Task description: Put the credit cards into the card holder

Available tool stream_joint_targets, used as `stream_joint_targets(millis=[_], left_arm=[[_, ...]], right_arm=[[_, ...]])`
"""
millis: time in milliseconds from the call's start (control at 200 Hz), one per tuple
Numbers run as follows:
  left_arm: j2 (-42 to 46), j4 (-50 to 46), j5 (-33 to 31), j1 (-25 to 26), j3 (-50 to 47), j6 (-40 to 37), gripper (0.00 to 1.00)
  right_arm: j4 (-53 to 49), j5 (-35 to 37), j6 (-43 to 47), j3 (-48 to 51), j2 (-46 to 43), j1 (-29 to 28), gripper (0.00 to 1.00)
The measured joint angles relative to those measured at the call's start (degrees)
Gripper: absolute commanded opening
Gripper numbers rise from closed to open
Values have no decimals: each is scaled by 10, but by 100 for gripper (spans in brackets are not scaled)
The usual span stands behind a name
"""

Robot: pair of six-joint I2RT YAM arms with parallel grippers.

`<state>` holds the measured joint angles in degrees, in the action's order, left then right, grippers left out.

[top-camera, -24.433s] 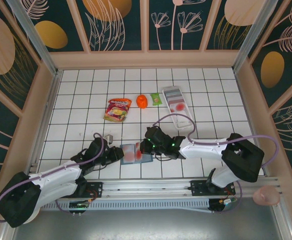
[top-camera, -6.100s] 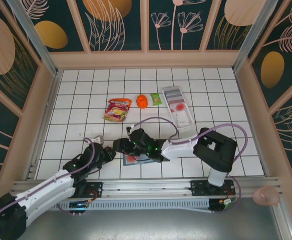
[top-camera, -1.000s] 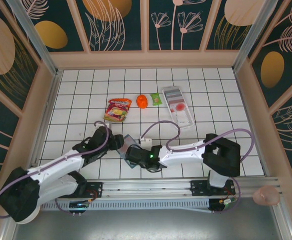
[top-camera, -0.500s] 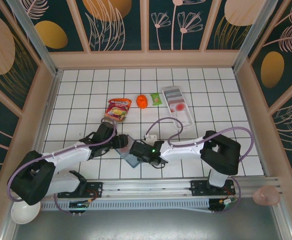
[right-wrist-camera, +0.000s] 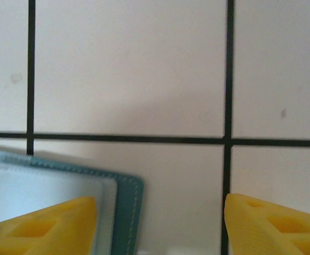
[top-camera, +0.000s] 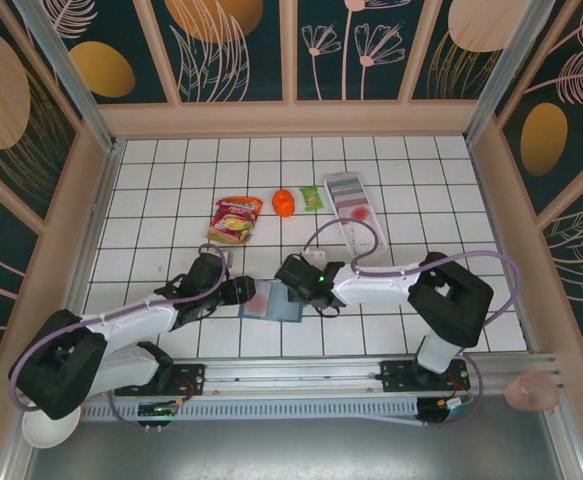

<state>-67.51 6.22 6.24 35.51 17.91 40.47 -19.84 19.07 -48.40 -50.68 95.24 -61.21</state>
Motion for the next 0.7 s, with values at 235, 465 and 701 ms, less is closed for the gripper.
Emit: stream_joint_targets(millis=[235,465,701], left_arm=[[23,16,13,22,-20,37,65],[77,15,24,26,-28,60,64],[80,15,26,29,-37,64,63]], right_arm=[[82,-8,155,30,-102,14,69],[220,-55,544,69,-273,16,72],[140,-191,913,2,-240,186,72]])
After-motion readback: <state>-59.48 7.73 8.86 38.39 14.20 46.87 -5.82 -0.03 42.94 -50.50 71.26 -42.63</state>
